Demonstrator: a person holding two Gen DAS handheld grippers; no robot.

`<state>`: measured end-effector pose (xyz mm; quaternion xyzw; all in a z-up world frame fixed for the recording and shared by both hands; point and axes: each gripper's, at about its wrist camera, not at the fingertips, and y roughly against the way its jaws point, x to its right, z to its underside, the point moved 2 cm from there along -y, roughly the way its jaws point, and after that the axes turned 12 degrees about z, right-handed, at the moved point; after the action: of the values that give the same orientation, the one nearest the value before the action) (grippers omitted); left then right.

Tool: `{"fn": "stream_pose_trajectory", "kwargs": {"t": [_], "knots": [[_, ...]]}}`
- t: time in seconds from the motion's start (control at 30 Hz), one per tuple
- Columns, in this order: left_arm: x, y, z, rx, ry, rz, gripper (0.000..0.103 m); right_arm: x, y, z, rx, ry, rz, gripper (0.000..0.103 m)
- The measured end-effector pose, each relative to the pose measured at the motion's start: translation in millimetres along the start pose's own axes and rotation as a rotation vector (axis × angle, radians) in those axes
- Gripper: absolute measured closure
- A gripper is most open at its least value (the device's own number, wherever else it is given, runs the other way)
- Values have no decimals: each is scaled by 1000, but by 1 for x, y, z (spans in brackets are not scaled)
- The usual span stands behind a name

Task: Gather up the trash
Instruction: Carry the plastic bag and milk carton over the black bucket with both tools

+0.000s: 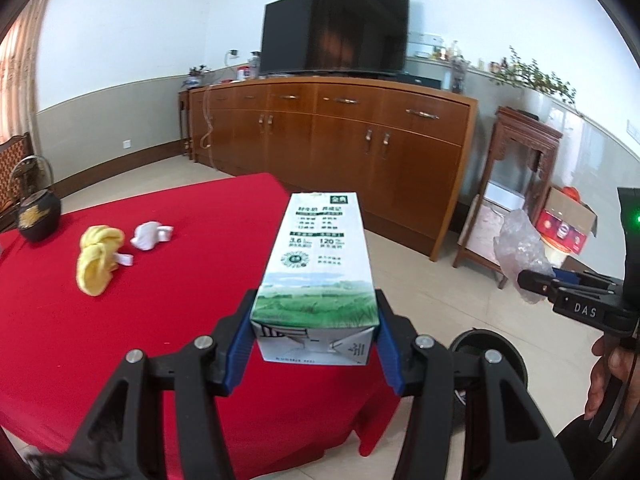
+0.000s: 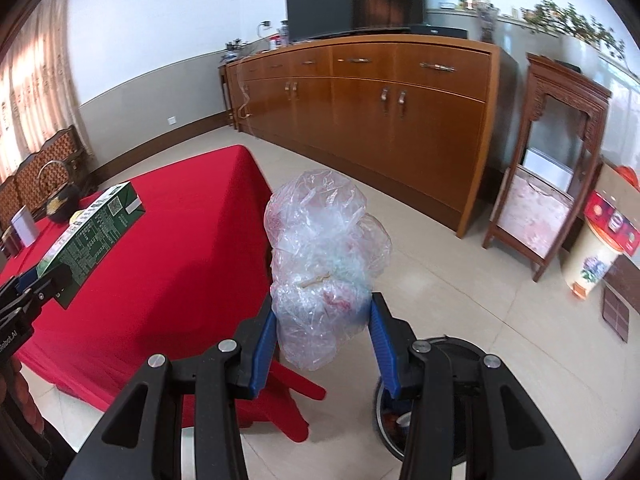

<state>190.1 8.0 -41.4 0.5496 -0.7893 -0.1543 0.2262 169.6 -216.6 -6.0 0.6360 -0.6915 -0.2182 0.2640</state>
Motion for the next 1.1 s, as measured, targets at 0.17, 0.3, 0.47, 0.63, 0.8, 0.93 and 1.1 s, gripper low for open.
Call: {"fn": "stream_pose_trajectory", "kwargs": {"t": [0.17,0.3,0.47,0.63,0.8,0.93,1.1], "knots": [[28,-13,-1,-15,-29,49,48,23,4,6,-3,-26,33,57],[47,-22,0,-30,-50,86,48,44,9,13,-9,-47,57,57],[79,-36,5,-60,-85,145,48,72,12,25,-25,-75,89,57],[113,-53,15,-97,-121,204,48,104,11,40,-48,-109,124,57],[142,-67,23,-130,-150,251,48,134,8,56,-76,-140,155,57],[156,-72,28,-146,-168,276,48,152,5,65,-92,-153,173,57],[172,-78,36,-172,-190,299,48,167,1,73,-106,-164,188,57]]}}
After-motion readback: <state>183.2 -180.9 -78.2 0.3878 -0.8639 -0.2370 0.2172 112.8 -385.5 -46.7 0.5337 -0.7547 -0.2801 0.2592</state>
